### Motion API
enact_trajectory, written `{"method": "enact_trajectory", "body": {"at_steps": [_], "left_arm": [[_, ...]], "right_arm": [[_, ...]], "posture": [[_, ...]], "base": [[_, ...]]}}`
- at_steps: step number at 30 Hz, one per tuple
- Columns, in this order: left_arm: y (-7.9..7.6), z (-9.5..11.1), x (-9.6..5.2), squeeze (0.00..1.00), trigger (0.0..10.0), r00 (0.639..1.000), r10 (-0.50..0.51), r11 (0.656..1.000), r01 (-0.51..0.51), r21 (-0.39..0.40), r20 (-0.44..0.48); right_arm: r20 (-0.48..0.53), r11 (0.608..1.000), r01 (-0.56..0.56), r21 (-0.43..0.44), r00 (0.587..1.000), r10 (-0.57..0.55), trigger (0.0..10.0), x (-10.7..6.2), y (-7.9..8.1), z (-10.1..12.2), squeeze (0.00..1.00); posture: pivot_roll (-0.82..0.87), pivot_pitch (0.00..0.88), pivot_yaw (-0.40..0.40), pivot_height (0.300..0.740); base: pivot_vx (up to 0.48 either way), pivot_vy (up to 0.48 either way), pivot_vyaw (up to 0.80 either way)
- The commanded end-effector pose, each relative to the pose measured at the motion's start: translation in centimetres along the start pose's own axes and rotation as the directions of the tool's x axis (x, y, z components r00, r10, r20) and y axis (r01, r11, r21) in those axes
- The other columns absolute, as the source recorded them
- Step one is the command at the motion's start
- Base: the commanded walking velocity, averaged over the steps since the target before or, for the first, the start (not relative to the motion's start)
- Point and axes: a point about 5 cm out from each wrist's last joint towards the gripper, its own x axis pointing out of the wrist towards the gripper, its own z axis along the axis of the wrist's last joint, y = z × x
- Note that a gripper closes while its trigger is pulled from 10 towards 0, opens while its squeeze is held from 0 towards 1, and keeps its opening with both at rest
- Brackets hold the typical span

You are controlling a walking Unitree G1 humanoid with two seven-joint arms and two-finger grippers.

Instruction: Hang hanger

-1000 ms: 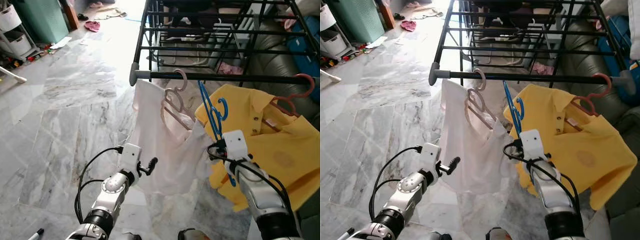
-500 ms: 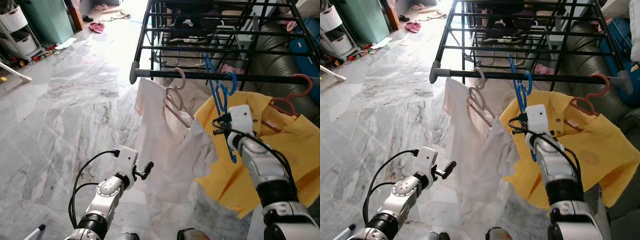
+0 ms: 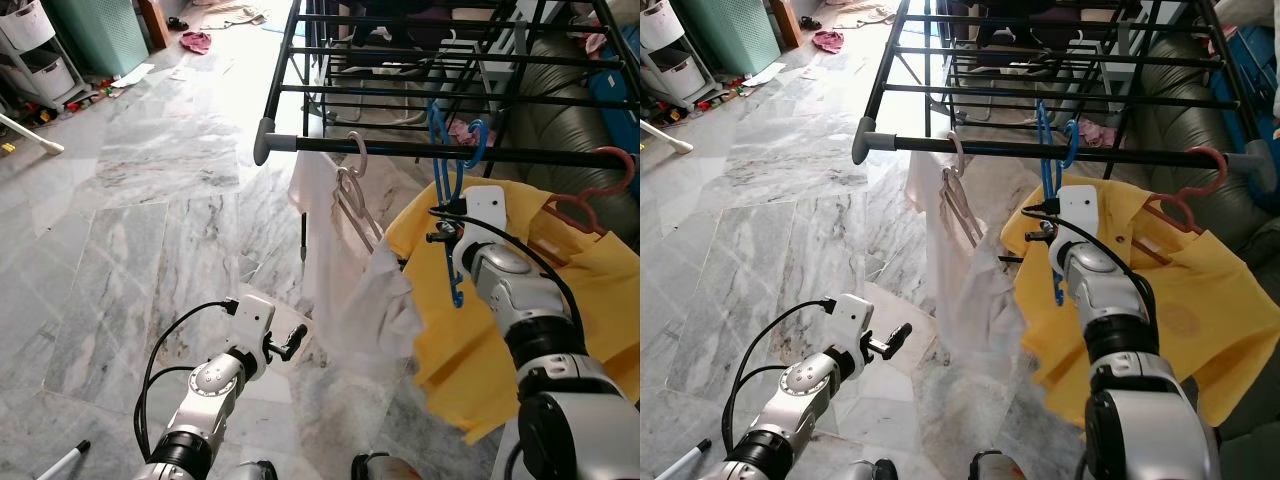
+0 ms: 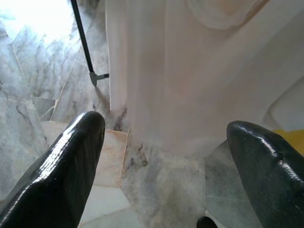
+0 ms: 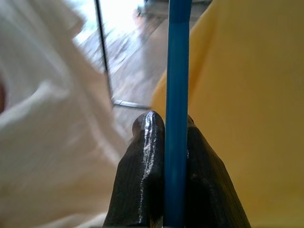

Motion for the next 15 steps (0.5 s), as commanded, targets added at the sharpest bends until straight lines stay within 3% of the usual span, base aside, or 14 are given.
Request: {"method": "enact_trajectory", "body": {"at_steps": [1, 11, 12, 13, 15], "left_arm": [[-0.1, -0.4, -0.2, 0.0, 10.0, 1.0, -0.012, 1.0, 0.012, 0.011, -0.021], [-0.3, -0.3, 0.0, 0.0, 10.0, 0.999, -0.023, 1.0, 0.023, 0.016, -0.03], [-0.4, -0.3, 0.0, 0.0, 10.0, 0.999, -0.024, 1.0, 0.025, 0.017, -0.03], [-0.4, -0.3, 0.1, 0.0, 10.0, 0.999, -0.025, 1.0, 0.026, 0.018, -0.031], [-0.5, -0.3, 0.1, 0.0, 10.0, 0.999, -0.027, 0.999, 0.028, 0.019, -0.031]], "right_arm": [[-0.044, 1.0, 0.001, 0.02, 0.999, 0.0, 10.0, 0.1, 0.4, -1.0, 0.0], [-0.088, 0.999, 0.026, 0.032, 0.996, -0.023, 10.0, 0.1, -0.1, -2.4, 0.0], [-0.09, 0.999, 0.035, 0.041, 0.995, -0.031, 10.0, 0.1, -0.4, -2.5, 0.09], [-0.089, 0.998, 0.035, 0.05, 0.996, -0.031, 10.0, 0.0, -0.5, -2.5, 1.0], [-0.086, 0.998, 0.035, 0.054, 0.996, -0.031, 10.0, 0.0, -0.5, -2.5, 1.0]], "posture": [[-0.17, 0.199, 0.019, 0.74], [-0.18, 0.195, 0.02, 0.74], [-0.18, 0.194, 0.019, 0.74], [-0.18, 0.194, 0.019, 0.74], [-0.18, 0.192, 0.018, 0.74]], "base": [[0.0, 0.0, 0.0], [0.0, 0.0, 0.0], [0.0, 0.0, 0.0], [0.0, 0.0, 0.0], [0.0, 0.0, 0.0]]}}
